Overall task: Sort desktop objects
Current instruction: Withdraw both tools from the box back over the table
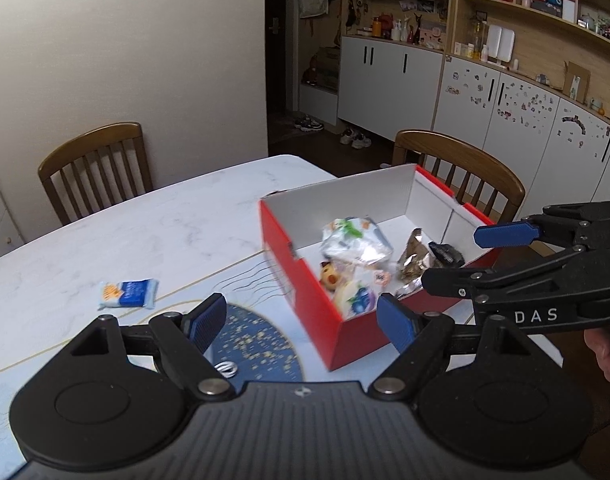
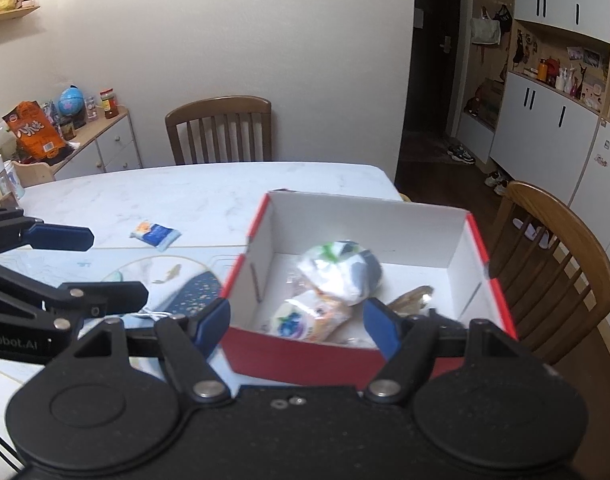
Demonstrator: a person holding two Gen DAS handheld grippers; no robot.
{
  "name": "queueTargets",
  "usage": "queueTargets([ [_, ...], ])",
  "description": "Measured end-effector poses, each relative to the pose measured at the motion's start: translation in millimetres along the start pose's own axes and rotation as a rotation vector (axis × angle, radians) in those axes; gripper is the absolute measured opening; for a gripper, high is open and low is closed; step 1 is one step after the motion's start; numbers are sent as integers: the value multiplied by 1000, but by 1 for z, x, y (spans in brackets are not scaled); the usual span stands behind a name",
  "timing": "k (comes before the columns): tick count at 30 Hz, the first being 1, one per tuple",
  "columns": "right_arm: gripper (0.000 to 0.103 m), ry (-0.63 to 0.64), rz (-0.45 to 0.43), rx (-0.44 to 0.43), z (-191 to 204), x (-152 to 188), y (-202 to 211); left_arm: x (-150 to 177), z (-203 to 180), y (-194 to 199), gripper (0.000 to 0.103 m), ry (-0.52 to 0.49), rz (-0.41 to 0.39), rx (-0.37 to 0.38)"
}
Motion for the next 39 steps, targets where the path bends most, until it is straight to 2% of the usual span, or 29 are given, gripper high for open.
queueTargets([
  [10, 74, -2, 3, -15, 52, 8, -18, 28, 53, 13, 82, 25, 10, -29],
  [14, 79, 11, 11, -34, 69, 11, -29, 37, 74, 12, 83, 35, 17, -47],
  [29, 87, 85, 67, -82, 114, 22, -79, 77, 142, -22, 86, 110, 79, -136],
  [32, 89, 89, 76, -88, 117, 23, -90, 88, 154, -36, 90, 112, 108, -171],
  [35, 90, 92, 85, -96, 118, 25, -101, 95, 163, -50, 101, 128, 122, -176],
  [39, 90, 97, 103, -104, 118, 28, -117, 101, 169, -67, 103, 149, 130, -175],
])
Point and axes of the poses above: each gripper's, at about its wrist camera, not at the fingertips, and y roughly against the way its jaws point, z to its left, x to its underside, the point moved 9 cm from there along -y, roughly the way its jaws point, and after that the axes turned 14 degrees about -x, right-handed, at the moved point
